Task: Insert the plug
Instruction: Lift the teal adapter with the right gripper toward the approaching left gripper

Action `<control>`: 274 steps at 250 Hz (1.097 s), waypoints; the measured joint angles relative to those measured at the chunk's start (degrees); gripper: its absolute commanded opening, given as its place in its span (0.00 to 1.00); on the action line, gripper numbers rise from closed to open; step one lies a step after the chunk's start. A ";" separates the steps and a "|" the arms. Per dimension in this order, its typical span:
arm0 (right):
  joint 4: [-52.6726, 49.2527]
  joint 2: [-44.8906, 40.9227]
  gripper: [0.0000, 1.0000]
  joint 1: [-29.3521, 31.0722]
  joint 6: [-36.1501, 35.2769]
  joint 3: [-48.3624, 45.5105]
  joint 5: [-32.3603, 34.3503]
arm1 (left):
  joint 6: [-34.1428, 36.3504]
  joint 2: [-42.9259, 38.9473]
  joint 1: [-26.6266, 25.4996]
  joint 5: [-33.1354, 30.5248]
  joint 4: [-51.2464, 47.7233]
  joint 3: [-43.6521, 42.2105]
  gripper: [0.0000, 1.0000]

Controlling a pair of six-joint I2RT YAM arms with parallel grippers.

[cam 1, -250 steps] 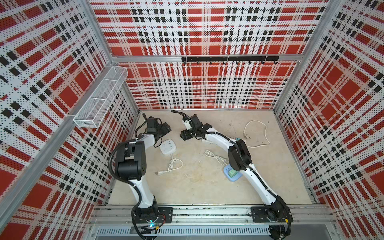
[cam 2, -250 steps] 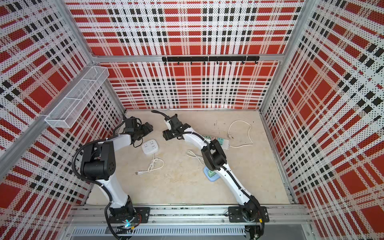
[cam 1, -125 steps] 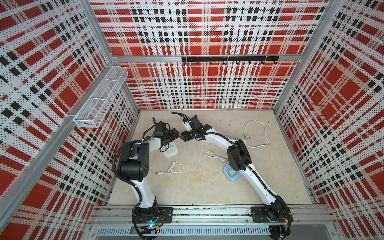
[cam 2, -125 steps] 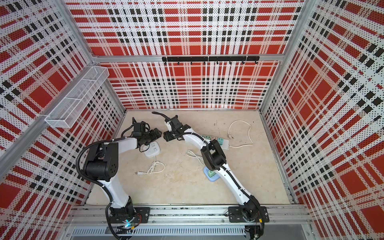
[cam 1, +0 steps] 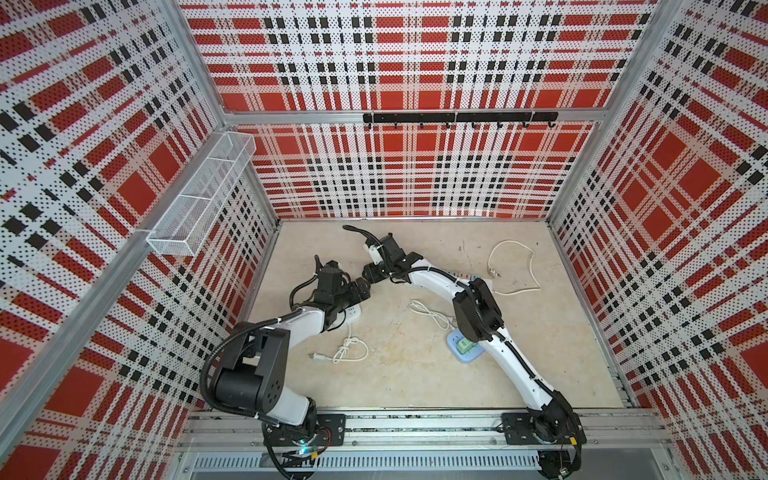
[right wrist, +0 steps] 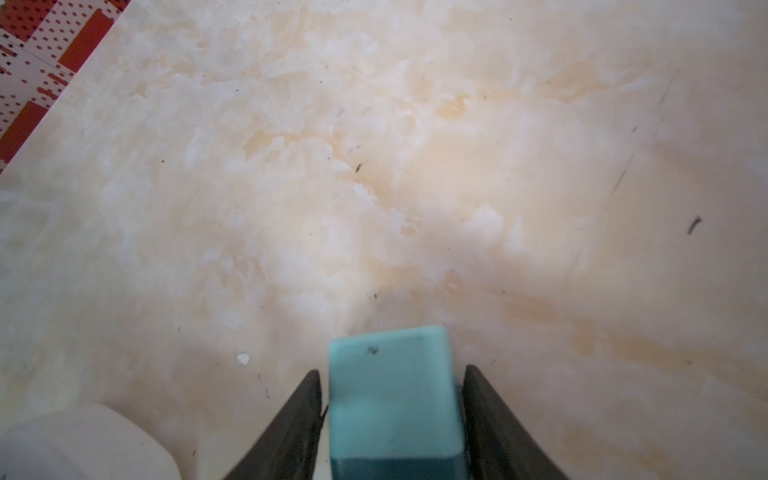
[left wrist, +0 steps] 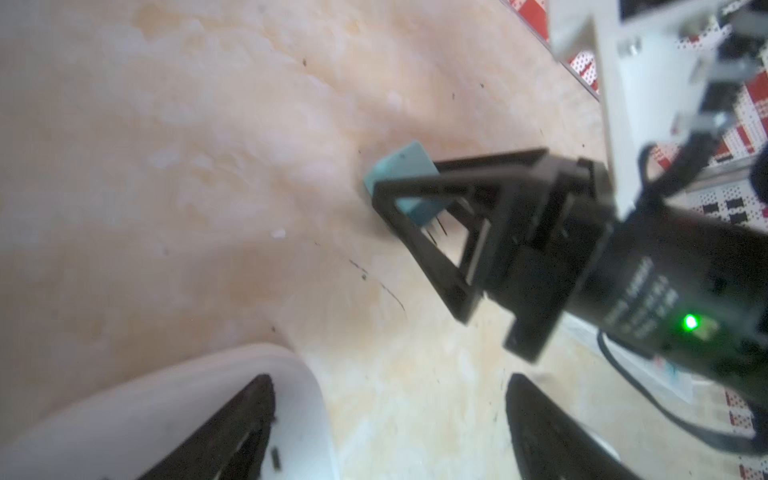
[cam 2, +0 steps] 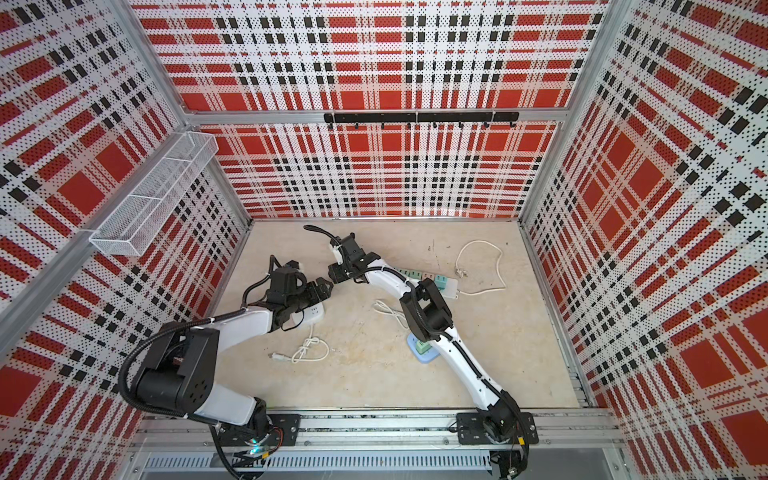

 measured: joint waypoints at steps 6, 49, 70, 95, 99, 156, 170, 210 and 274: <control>0.15 -0.09 0.50 0.15 -0.11 -0.22 0.55 | -0.11 -1.03 -0.81 -0.42 0.17 -1.01 0.90; 2.36 -3.26 0.46 0.87 -0.11 -5.99 2.97 | -0.63 -9.25 -2.47 -3.52 0.09 -5.53 0.93; 3.65 -6.08 0.45 0.87 -0.15 -10.69 3.54 | -0.52 -14.71 -2.36 -4.98 -0.26 -5.81 0.93; 5.40 -10.36 0.44 0.90 -0.17 -17.64 3.67 | -0.35 -20.41 -1.46 -4.92 -0.33 -5.79 0.93; 5.73 -10.95 0.43 0.94 -0.17 -18.71 3.67 | -0.33 -21.20 -1.22 -4.63 -0.39 -5.79 0.93; 15.23 -25.75 0.41 1.05 -1.09 -39.50 1.42 | -0.33 -29.42 3.69 -0.63 -3.06 -5.92 0.92; 18.69 -30.64 0.41 1.05 -1.44 -45.00 0.72 | -0.20 -31.10 4.13 0.59 -3.72 -6.08 0.91; 29.09 -43.78 0.40 1.22 -3.17 -58.25 -0.20 | 0.24 -32.98 4.55 5.33 -4.81 -6.12 0.89; 44.85 -59.12 0.38 4.35 -12.35 -78.82 -0.90 | 1.27 -32.02 0.24 12.33 -5.60 -5.53 0.88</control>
